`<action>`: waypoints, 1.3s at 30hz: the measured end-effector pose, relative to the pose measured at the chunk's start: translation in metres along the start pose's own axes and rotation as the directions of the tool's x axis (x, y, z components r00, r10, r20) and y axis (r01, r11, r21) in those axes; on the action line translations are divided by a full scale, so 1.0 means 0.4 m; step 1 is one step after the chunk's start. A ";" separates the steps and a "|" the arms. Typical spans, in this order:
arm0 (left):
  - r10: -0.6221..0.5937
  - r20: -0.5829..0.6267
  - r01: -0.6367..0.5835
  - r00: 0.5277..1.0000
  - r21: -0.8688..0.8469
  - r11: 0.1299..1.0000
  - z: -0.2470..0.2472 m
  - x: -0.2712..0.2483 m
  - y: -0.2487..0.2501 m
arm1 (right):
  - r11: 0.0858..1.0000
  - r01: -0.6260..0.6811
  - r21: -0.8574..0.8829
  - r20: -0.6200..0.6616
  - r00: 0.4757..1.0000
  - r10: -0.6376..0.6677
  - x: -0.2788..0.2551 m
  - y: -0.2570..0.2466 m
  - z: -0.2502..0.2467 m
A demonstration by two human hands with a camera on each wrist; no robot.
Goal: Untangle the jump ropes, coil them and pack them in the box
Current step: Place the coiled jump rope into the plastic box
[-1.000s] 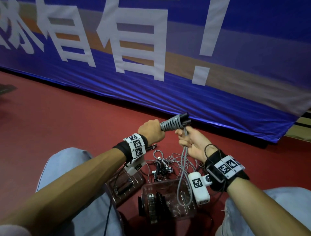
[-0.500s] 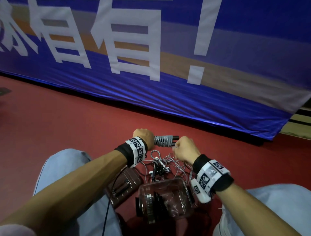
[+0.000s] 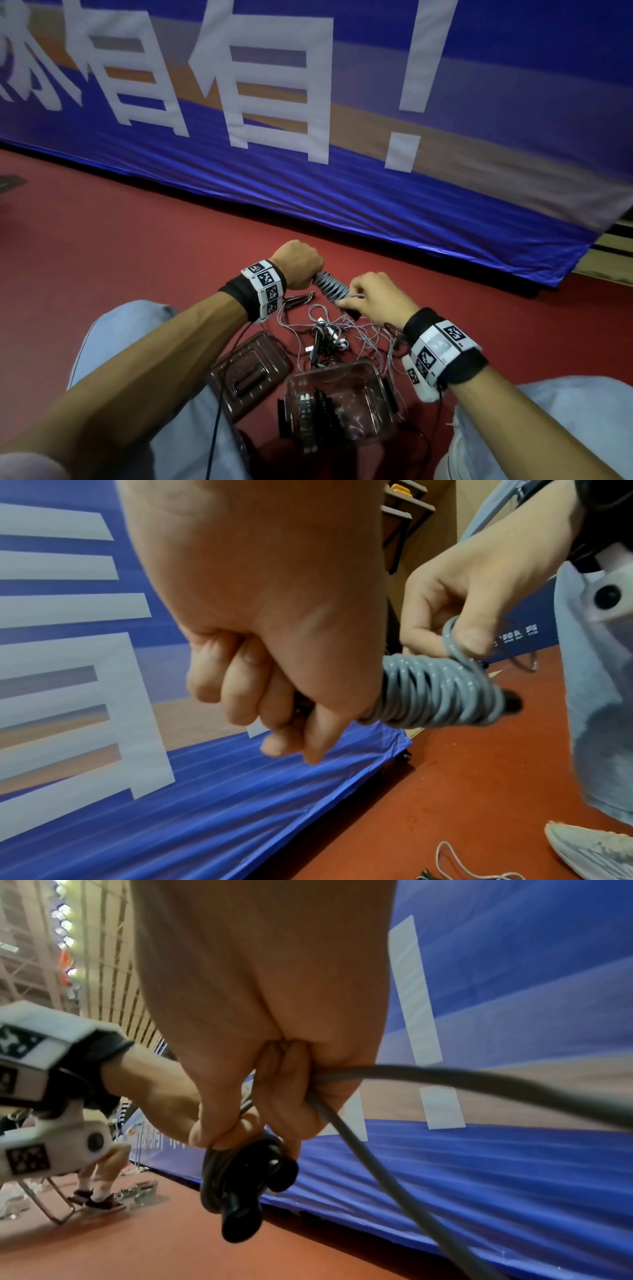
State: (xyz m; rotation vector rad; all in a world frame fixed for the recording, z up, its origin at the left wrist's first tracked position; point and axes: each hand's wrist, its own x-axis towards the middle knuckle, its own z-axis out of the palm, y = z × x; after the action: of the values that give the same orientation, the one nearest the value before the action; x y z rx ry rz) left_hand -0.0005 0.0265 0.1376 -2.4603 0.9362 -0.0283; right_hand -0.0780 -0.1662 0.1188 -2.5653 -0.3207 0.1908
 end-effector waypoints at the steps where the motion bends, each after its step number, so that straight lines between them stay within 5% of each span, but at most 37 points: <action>1: 0.007 -0.020 -0.007 1.000 0.004 1.000 -0.001 -0.001 -0.004 | 1.000 -0.013 0.022 0.010 1.000 0.013 0.000 -0.005 -0.002; 5: 0.021 -0.102 -0.018 0.995 0.029 0.999 -0.016 -0.005 -0.023 | 0.967 -0.112 0.227 -0.008 0.993 0.117 0.003 -0.022 -0.009; 10: 0.097 -0.185 -0.084 0.978 0.079 0.993 -0.043 -0.005 -0.035 | 0.829 -0.322 0.458 0.264 0.939 0.219 0.018 -0.008 -0.020; 13: 0.171 -0.274 -0.165 0.947 0.043 0.985 -0.043 0.001 -0.033 | 0.825 -0.313 0.470 0.429 0.898 0.097 0.015 -0.004 -0.019; 19: 0.211 -0.497 -0.262 0.842 -0.035 0.964 -0.022 0.007 -0.036 | 0.675 -0.384 0.630 0.605 0.788 -0.115 -0.003 -0.004 -0.032; 23: 0.130 -0.588 -0.265 0.798 -0.149 0.953 -0.017 0.001 -0.044 | 0.542 -0.400 0.739 0.595 0.765 -0.248 -0.023 -0.022 -0.052; 27: -0.093 -0.627 -0.175 0.773 -0.352 0.920 -0.016 -0.008 -0.044 | 0.439 -0.354 0.826 0.517 0.787 -0.337 -0.021 -0.026 -0.057; 30: -0.292 -0.535 -0.067 0.793 -0.553 0.831 -0.015 -0.007 -0.030 | 0.305 -0.327 0.895 0.422 0.841 -0.338 -0.023 -0.037 -0.075; 33: -0.434 -0.320 0.070 0.842 -0.733 0.676 -0.029 -0.008 -0.010 | 0.148 -0.282 0.948 0.311 0.920 -0.237 -0.019 -0.045 -0.090; 39: -0.490 0.014 0.324 0.871 -0.766 0.555 -0.023 0.003 0.028 | -0.100 -0.290 0.952 0.291 0.957 -0.003 0.011 -0.040 -0.079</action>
State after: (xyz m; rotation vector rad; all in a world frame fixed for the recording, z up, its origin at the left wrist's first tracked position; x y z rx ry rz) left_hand -0.0081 0.0145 0.1404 -3.4925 0.4332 -0.0639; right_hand -0.0707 -0.1675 0.1536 -0.9210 0.1024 0.5434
